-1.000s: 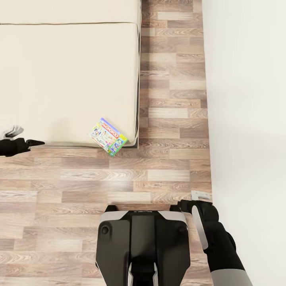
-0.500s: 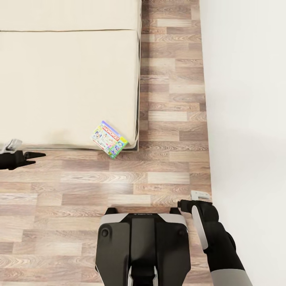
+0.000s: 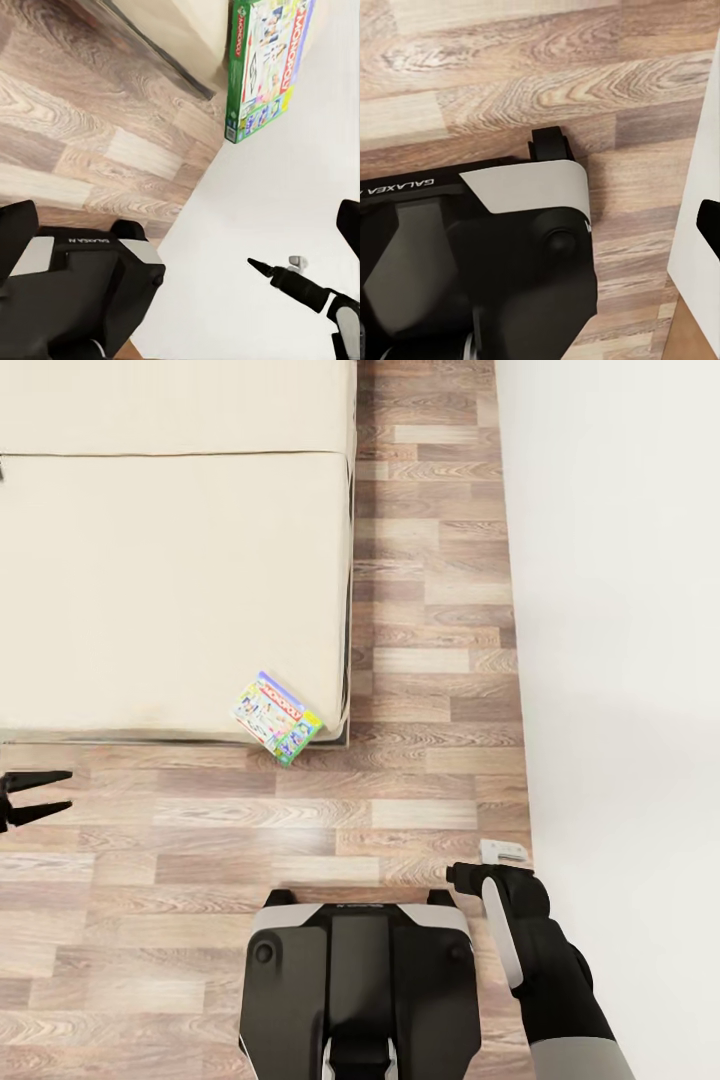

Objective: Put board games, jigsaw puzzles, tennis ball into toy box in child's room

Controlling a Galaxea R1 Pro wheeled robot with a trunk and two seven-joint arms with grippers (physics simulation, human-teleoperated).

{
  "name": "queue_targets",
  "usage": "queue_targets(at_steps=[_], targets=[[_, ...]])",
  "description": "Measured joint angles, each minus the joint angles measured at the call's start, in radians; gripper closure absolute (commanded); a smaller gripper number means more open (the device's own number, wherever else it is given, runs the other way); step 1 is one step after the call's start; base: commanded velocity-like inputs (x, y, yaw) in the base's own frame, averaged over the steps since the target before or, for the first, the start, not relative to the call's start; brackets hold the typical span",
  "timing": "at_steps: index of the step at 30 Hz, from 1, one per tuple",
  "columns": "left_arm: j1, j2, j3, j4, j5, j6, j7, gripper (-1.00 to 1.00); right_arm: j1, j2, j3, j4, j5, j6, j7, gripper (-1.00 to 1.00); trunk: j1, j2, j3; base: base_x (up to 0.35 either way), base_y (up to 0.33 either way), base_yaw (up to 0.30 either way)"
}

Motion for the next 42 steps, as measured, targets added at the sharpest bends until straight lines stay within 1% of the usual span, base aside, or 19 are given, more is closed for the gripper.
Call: queue_targets(at_steps=[2,3,6,7,9,10,12,13,14,18,23,31,35,42], targets=[[0.001,0.007,-0.001,0.051,0.0,-0.006,-0.029,-1.0,0.0,0.001,0.0,0.0,0.0,0.0,-0.001,-1.0,0.0,0.0,0.003,0.0,0.0,0.0],[0.001,0.011,-0.002,0.106,-0.001,-0.017,-0.05,-1.0,0.0,0.001,0.0,0.0,0.0,0.0,-0.001,-1.0,0.0,0.0,0.005,0.0,0.0,0.0],[0.002,0.015,-0.004,0.195,0.001,-0.044,-0.069,-1.0,0.0,0.002,0.0,0.001,0.0,0.0,-0.001,-1.0,0.0,0.0,0.01,0.0,0.0,0.0],[0.002,0.015,-0.004,0.247,-0.002,-0.068,-0.069,-1.0,0.0,0.002,0.0,0.001,0.0,0.0,-0.001,-1.0,0.0,0.0,0.011,0.0,0.0,0.0],[0.002,0.016,-0.002,0.297,-0.002,-0.097,-0.069,-1.0,0.0,0.002,0.0,0.001,0.0,0.0,-0.001,-1.0,0.0,0.0,0.015,0.0,0.0,0.0],[0.002,0.015,-0.004,0.342,-0.003,-0.127,-0.069,-1.0,0.0,0.003,0.0,0.002,0.0,0.0,-0.001,-1.0,0.0,0.0,0.016,0.0,0.0,0.0],[0.002,0.011,-0.006,0.385,0.0,-0.161,-0.069,-1.0,0.0,0.003,0.0,0.002,0.0,0.0,-0.001,-1.0,0.0,0.0,0.02,0.0,0.0,0.0],[0.002,0.007,-0.007,0.418,0.0,-0.194,-0.069,-1.0,0.0,0.003,0.0,0.002,0.0,0.0,-0.001,-1.0,0.0,0.0,0.021,0.0,0.0,0.0],[0.002,0.005,-0.004,0.43,-0.001,-0.209,-0.069,-1.0,0.0,0.003,0.0,0.002,0.0,0.0,-0.001,-1.0,0.0,0.0,0.023,0.0,0.0,0.0],[0.003,-0.003,-0.003,0.462,-0.001,-0.252,-0.07,-1.0,0.0,0.002,-0.002,0.004,-0.001,-0.002,-0.001,-1.0,0.0,0.0,0.029,0.0,0.0,0.0],[0.003,-0.021,-0.004,0.476,-0.001,-0.272,-0.069,-1.0,0.002,0.004,-0.002,0.006,-0.001,-0.015,-0.002,-1.0,0.0,0.0,0.038,0.0,0.0,0.0],[0.003,-0.044,-0.004,0.484,0.001,-0.279,-0.069,-1.0,0.022,0.006,0.001,0.0,-0.001,-0.024,-0.002,-1.0,0.0,0.0,0.051,0.0,0.0,0.0],[0.003,-0.048,-0.003,0.483,0.002,-0.28,-0.069,-1.0,0.024,0.007,0.001,0.01,-0.002,-0.03,-0.001,-1.0,0.0,0.0,0.057,0.0,0.0,0.0],[0.003,-0.055,-0.003,0.483,0.003,-0.283,-0.069,-1.0,0.027,0.007,0.001,0.019,-0.002,-0.065,-0.001,-1.0,0.0,0.0,0.069,0.0,0.0,0.0]])
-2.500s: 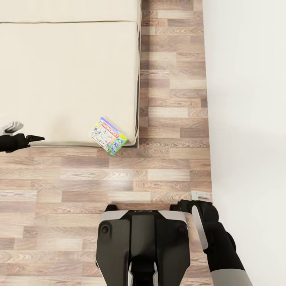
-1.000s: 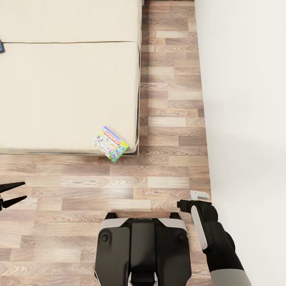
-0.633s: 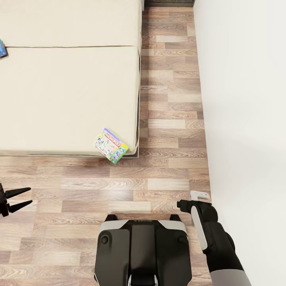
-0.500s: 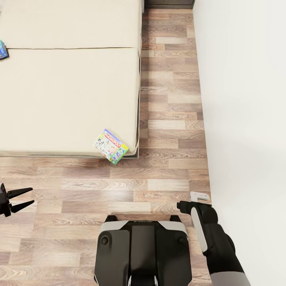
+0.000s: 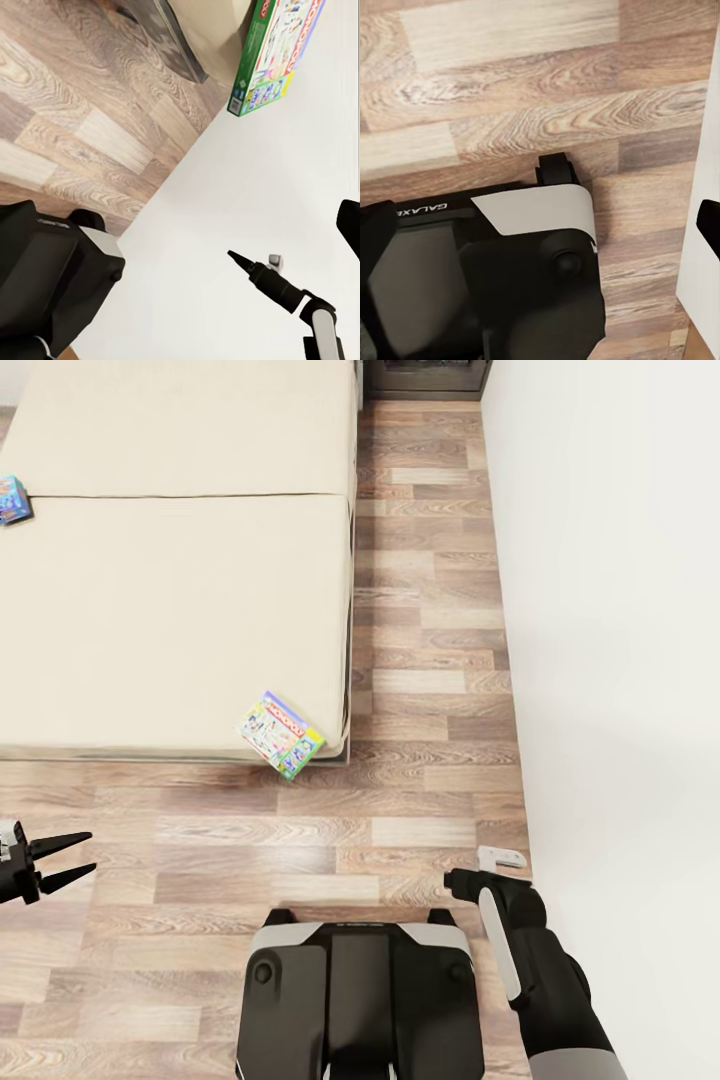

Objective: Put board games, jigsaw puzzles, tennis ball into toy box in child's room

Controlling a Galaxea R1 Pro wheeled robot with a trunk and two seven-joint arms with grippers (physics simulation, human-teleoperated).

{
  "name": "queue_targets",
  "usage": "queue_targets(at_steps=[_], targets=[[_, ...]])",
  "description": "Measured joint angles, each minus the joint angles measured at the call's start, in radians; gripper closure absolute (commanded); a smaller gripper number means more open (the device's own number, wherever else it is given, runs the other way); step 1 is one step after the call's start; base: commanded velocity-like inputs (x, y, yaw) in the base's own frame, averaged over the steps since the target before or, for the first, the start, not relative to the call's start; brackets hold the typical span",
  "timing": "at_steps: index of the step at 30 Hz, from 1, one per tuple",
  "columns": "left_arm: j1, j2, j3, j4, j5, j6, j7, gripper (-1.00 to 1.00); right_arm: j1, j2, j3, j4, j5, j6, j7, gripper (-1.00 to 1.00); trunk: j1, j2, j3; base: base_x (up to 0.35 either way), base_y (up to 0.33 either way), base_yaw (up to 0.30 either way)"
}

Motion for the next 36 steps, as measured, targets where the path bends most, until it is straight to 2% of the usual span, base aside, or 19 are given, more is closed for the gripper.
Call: queue_targets(at_steps=[13,36], targets=[[0.0,-0.003,0.002,0.002,0.002,-0.002,0.0,-1.0,0.001,0.0,0.0,0.007,0.0,-0.015,0.003,-1.0,0.0,0.0,0.021,0.0,0.004,0.0],[0.0,-0.006,0.001,0.006,-0.002,-0.003,0.0,-1.0,0.002,0.001,0.0,0.013,-0.001,-0.019,0.004,-1.0,0.0,0.0,0.059,0.0,0.137,0.0]])
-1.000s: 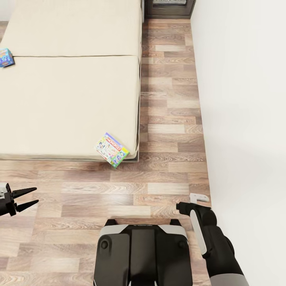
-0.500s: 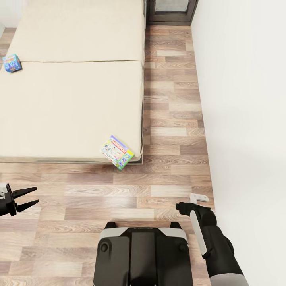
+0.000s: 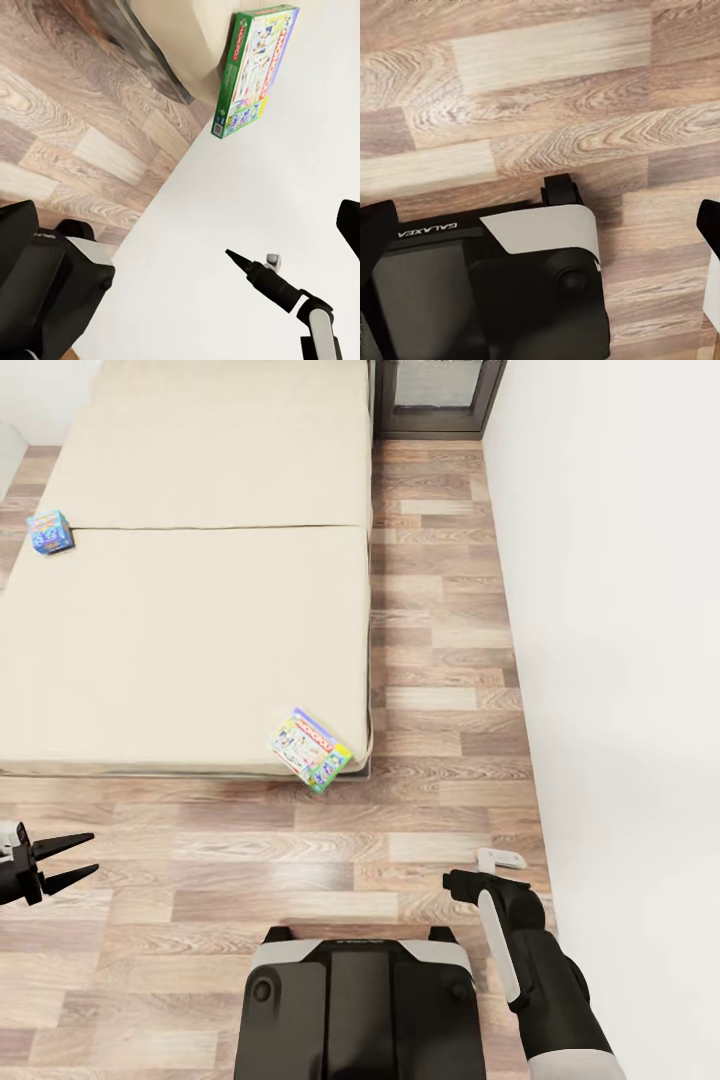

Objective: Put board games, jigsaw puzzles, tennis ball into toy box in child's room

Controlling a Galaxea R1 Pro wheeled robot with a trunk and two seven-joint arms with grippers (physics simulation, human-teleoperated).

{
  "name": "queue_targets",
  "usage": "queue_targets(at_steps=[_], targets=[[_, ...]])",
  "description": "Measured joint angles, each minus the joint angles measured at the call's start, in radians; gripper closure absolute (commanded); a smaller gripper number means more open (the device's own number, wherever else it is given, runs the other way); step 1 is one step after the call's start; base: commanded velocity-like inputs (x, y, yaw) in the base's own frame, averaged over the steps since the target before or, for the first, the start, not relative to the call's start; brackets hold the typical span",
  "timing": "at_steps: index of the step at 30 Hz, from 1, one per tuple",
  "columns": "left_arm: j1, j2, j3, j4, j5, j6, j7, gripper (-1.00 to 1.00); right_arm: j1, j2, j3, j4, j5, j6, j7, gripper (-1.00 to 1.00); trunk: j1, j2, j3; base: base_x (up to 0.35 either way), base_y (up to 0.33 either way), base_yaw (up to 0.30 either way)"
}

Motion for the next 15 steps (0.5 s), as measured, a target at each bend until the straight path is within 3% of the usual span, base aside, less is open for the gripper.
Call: queue_targets(at_steps=[5,15], targets=[[0.0,-0.006,0.0,0.0,-0.001,-0.003,0.0,-1.0,0.001,0.001,0.0,0.006,-0.001,-0.002,0.001,-1.0,0.0,0.0,0.008,0.0,0.105,0.0],[0.004,-0.012,-0.001,0.003,0.002,-0.059,0.0,-1.0,0.0,0.003,-0.001,0.029,-0.002,-0.048,0.001,-1.0,0.0,0.0,0.024,0.0,0.017,0.0]])
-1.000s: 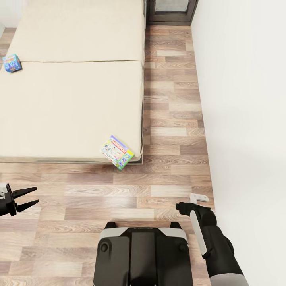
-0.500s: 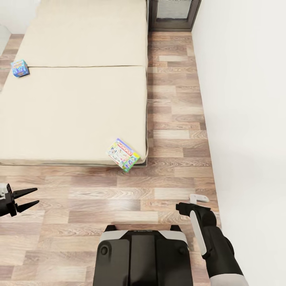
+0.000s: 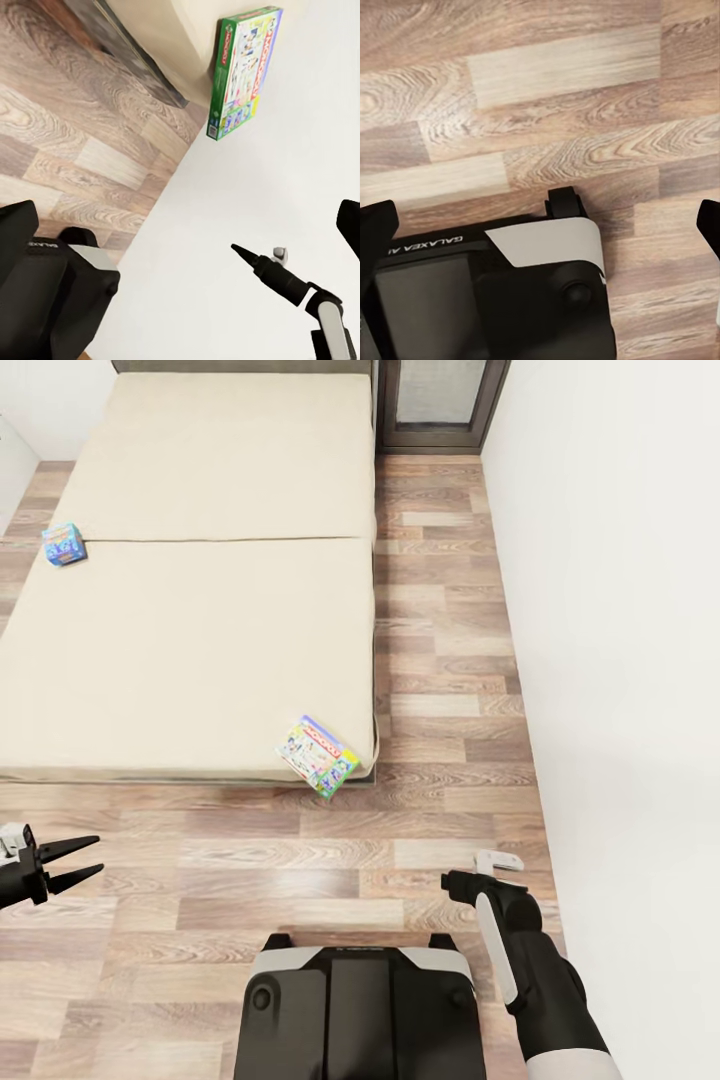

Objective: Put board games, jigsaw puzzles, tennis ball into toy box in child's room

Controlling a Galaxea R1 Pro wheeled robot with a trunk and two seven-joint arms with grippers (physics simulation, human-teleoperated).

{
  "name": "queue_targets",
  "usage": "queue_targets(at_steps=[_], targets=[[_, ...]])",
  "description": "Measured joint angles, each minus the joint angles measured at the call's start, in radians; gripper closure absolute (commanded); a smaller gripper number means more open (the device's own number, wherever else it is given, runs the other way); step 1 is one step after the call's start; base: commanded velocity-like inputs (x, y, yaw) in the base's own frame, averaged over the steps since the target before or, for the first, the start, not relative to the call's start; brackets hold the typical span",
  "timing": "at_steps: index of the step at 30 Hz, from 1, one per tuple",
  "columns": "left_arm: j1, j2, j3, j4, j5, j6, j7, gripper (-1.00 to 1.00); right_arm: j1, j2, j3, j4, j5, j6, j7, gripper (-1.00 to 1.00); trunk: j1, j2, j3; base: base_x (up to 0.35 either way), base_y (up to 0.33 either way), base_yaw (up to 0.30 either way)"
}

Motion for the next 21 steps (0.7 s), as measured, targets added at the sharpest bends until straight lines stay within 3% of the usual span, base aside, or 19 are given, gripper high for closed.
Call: queue_targets(at_steps=[21], targets=[[0.001,-0.022,0.0,0.0,0.003,-0.013,0.0,-1.0,0.0,0.0,0.001,0.011,0.002,-0.006,0.001,-1.0,0.0,0.0,0.034,0.0,0.0,0.0]])
